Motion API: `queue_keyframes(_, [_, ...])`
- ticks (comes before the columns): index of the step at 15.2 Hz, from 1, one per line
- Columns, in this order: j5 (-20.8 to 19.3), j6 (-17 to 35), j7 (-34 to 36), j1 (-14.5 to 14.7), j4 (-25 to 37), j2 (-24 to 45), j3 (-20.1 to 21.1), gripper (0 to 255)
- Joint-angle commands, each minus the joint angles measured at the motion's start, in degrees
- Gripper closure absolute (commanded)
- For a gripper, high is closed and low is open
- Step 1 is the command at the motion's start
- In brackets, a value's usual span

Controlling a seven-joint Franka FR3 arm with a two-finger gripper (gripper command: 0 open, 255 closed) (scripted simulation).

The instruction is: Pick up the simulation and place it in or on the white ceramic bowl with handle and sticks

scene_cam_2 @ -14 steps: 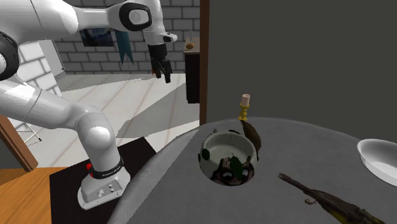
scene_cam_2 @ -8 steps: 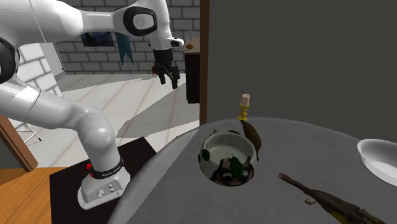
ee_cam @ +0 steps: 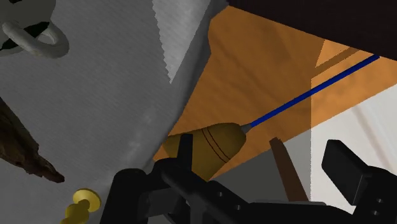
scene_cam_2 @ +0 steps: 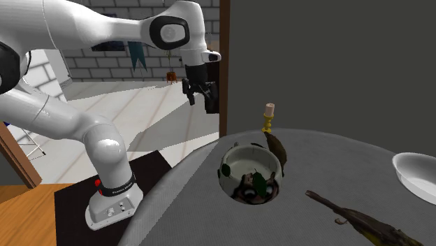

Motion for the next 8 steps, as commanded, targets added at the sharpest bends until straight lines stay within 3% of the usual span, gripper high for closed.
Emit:
queue_keyframes(1, [-1.8,1.6,-5.3,0.0,1.0,2.1,-3.1,0])
queue_keyframes(8, [-4.9,7.2,-22.3,1.4,7.3,12.2,-13.2,0])
